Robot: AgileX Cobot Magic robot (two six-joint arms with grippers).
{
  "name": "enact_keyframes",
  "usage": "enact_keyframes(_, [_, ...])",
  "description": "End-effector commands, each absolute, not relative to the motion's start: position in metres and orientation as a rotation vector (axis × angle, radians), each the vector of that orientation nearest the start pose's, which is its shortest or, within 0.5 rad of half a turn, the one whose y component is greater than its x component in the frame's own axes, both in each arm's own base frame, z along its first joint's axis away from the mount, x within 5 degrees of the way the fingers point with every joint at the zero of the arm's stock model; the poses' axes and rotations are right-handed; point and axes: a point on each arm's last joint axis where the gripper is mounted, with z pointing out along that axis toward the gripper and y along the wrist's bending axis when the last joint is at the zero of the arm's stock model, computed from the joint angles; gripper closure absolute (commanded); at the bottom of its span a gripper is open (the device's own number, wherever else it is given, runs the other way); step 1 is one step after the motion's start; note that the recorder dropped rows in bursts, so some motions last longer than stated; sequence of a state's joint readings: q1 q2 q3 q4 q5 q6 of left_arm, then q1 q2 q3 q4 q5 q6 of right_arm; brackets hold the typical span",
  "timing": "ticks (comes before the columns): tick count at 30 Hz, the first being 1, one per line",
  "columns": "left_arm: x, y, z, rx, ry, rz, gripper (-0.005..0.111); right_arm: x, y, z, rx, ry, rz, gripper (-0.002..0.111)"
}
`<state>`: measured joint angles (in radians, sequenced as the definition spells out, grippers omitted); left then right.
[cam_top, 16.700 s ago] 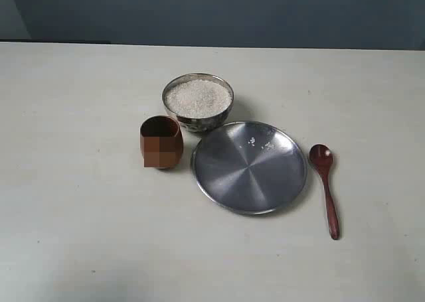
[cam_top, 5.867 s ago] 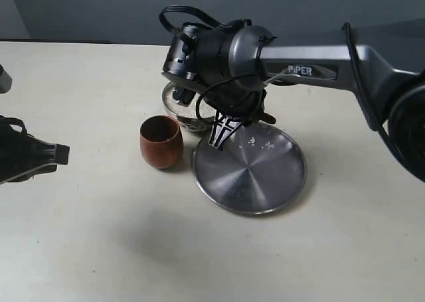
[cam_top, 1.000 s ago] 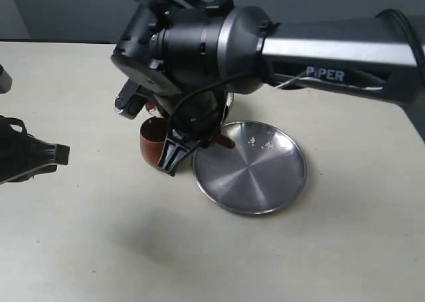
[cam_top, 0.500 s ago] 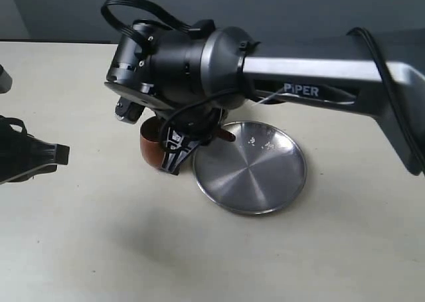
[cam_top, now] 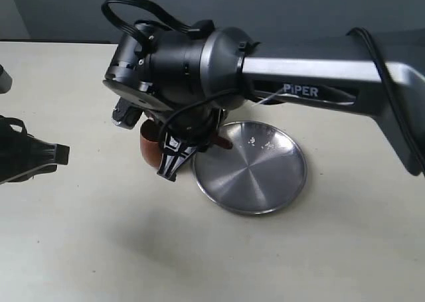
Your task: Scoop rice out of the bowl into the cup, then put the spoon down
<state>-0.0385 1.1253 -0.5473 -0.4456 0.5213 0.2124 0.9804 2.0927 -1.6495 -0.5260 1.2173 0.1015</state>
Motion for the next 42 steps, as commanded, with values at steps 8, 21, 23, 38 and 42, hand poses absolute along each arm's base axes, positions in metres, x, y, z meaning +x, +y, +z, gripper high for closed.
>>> enact_keyframes(8, [0.196,-0.027,0.223,-0.086,2.536,-0.353,0.106,0.268,0.326,0.201,-1.434,2.468,-0.575,0.109])
enact_keyframes(21, [0.196,-0.027,0.223,-0.086,2.536,-0.353,0.106,0.269,0.325,0.203,-1.373,2.472,-0.59,0.109])
enact_keyframes(23, [0.196,-0.027,0.223,-0.086,2.536,-0.353,0.106,0.269,0.325,0.203,-1.37,2.473,-0.589,0.109])
enact_keyframes(38, [0.195,-0.027,0.223,-0.085,2.538,-0.354,0.106,0.269,0.315,0.196,-1.35,2.45,-0.693,0.109])
enact_keyframes(42, [0.195,-0.027,0.223,-0.085,2.538,-0.354,0.106,0.27,0.313,0.206,-1.329,2.425,-0.697,0.109])
